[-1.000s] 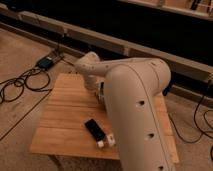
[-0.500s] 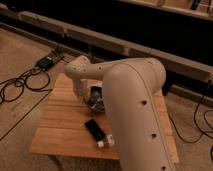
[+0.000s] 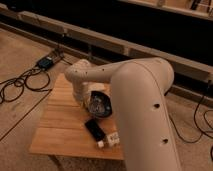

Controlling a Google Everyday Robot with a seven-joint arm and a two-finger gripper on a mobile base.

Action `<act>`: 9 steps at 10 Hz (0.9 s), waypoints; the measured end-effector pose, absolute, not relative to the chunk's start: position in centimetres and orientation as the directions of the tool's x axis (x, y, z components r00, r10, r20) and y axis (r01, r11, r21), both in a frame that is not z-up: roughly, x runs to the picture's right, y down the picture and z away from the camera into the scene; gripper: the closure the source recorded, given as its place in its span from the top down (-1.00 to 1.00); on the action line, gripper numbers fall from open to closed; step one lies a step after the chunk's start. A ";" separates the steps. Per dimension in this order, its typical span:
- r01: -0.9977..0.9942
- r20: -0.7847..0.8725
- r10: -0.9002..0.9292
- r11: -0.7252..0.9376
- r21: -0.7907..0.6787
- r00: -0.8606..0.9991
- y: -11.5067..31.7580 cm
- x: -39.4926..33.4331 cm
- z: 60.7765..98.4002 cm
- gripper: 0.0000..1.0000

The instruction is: Drag the ceramic bowl in a circle

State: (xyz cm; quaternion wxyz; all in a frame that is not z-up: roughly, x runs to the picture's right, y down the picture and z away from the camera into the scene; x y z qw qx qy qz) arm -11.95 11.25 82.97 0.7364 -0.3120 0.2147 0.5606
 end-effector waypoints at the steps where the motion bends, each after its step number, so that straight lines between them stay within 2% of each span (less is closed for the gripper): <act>1: -0.964 -0.679 0.685 0.164 -0.210 0.264 11.9 -11.4 82.5 -1.00; 5: -0.986 -0.716 0.679 0.101 -0.130 0.164 13.2 -7.6 81.8 -1.00; 9: -0.997 -0.717 0.694 0.065 -0.031 0.067 12.6 -3.0 82.6 -1.00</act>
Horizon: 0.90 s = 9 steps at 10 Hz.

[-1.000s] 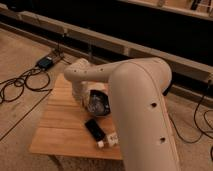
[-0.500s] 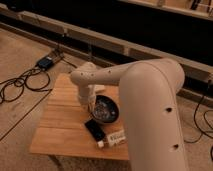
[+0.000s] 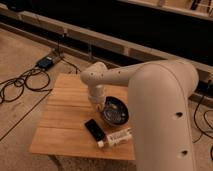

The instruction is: Drag the ceramic bowl in a circle

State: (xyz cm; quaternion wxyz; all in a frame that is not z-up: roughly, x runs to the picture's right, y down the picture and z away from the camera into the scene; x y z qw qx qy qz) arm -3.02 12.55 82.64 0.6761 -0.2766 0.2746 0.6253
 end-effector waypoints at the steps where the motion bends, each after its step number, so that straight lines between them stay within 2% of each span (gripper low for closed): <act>1: -0.998 -0.714 0.699 0.062 -0.011 0.051 12.3 -2.1 83.0 -1.00; 7: -0.993 -0.675 0.738 0.082 0.082 0.005 10.5 1.6 88.0 -1.00; 9: -0.988 -0.665 0.746 0.120 0.102 0.022 10.0 1.6 89.6 -0.79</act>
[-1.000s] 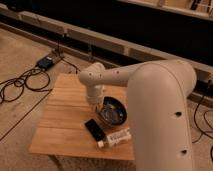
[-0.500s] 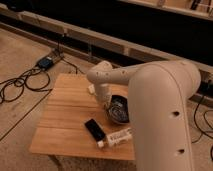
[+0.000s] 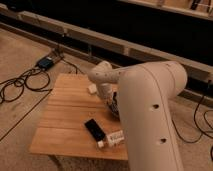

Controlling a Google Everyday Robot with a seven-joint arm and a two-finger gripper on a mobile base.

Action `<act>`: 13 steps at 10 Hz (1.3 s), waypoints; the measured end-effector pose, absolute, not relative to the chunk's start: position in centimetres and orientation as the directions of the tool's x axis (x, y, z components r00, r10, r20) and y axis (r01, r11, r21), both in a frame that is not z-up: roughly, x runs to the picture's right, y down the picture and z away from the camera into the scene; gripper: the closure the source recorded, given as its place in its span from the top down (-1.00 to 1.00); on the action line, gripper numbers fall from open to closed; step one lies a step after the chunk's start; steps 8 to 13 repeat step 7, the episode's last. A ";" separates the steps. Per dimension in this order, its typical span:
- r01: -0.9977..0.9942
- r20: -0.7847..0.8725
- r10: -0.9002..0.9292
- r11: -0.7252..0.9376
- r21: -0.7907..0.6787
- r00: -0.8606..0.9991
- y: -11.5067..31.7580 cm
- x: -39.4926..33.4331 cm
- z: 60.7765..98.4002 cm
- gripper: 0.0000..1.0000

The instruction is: Drag the ceramic bowl in a circle

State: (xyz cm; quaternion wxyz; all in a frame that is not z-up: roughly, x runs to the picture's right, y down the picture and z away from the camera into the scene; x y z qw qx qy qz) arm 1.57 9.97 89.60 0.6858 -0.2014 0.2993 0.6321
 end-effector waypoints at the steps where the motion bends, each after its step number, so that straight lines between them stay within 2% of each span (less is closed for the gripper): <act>1: -0.983 -0.660 0.750 0.145 0.109 0.038 9.7 1.1 90.3 -0.58; 2: -0.980 -0.654 0.755 0.163 0.113 0.050 9.3 0.6 90.9 -0.34; 4: -0.979 -0.652 0.756 0.168 0.114 0.054 9.2 0.4 91.1 -0.14; 13: -0.979 -0.652 0.756 0.168 0.114 0.053 9.3 0.4 91.1 -0.14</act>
